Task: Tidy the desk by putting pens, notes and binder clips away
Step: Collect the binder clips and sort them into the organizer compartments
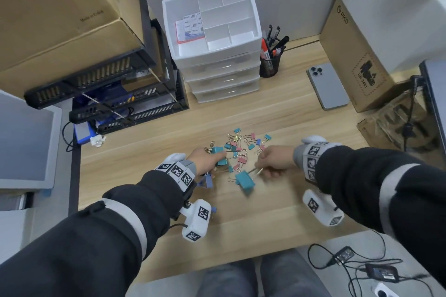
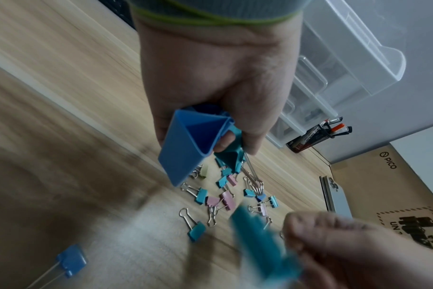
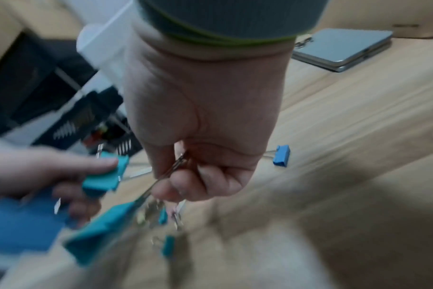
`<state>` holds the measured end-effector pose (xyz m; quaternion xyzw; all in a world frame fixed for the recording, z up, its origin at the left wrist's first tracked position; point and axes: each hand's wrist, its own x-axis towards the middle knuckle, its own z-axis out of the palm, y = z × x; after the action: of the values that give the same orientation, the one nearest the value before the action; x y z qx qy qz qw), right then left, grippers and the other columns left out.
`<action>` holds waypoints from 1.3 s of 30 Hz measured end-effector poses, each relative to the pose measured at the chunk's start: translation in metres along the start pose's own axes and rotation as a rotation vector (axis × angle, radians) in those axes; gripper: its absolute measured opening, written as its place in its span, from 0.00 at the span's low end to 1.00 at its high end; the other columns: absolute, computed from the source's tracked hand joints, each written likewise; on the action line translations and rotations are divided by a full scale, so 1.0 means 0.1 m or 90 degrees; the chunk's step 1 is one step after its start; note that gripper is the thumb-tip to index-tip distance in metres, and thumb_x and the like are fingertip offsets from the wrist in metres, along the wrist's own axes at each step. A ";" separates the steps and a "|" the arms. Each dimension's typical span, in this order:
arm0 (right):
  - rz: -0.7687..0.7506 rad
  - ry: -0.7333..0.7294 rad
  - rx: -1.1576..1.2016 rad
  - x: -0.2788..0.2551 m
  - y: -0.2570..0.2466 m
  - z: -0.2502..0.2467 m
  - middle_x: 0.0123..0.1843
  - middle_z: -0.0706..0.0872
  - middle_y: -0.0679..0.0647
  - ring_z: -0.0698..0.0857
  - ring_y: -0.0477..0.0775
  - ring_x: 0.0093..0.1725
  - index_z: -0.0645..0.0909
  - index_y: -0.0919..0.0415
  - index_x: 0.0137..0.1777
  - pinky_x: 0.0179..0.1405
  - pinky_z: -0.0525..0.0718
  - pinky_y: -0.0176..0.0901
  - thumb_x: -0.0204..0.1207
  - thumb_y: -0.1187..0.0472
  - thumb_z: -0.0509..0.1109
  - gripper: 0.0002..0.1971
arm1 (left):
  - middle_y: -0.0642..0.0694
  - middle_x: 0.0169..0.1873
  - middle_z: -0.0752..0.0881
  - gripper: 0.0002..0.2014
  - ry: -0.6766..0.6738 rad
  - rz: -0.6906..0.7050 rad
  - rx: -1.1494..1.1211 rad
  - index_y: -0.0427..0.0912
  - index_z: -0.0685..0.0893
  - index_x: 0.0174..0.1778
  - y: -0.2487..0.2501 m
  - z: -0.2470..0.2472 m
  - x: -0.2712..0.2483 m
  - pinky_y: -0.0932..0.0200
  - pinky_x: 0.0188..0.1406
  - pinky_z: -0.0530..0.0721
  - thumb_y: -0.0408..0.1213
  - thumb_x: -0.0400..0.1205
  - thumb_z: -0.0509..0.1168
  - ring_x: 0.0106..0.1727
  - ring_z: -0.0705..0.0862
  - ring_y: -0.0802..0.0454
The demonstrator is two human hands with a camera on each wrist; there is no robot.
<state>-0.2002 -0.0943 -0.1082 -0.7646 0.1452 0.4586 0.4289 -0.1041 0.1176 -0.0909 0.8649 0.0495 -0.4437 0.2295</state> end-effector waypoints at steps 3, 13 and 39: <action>-0.064 0.010 0.195 -0.09 -0.17 -0.16 0.22 0.79 0.49 0.74 0.45 0.19 0.75 0.59 0.33 0.23 0.69 0.38 0.89 0.57 0.61 0.20 | 0.42 0.30 0.87 0.26 0.018 0.010 -0.022 0.35 0.85 0.41 0.07 -0.08 -0.08 0.60 0.28 0.79 0.60 0.82 0.65 0.24 0.80 0.49; -0.167 0.169 0.336 -0.08 -0.42 -0.27 0.44 0.91 0.54 0.89 0.49 0.34 0.77 0.61 0.52 0.31 0.75 0.46 0.88 0.55 0.63 0.09 | 0.48 0.17 0.76 0.27 -0.054 0.021 -0.281 0.35 0.81 0.45 0.24 -0.26 -0.12 0.41 0.51 0.85 0.60 0.83 0.64 0.26 0.78 0.46; -0.204 0.292 0.485 -0.15 -0.96 -0.48 0.25 0.83 0.51 0.77 0.47 0.19 0.79 0.66 0.56 0.21 0.76 0.38 0.82 0.49 0.72 0.18 | 0.47 0.18 0.71 0.19 -0.094 0.057 -0.399 0.40 0.78 0.45 0.64 -0.52 -0.27 0.47 0.43 0.83 0.54 0.77 0.71 0.22 0.75 0.47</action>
<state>-0.1210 -0.0783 -0.0356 -0.6471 0.2744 0.1204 0.7010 -0.0632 0.0865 -0.0208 0.7189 0.1291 -0.4580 0.5067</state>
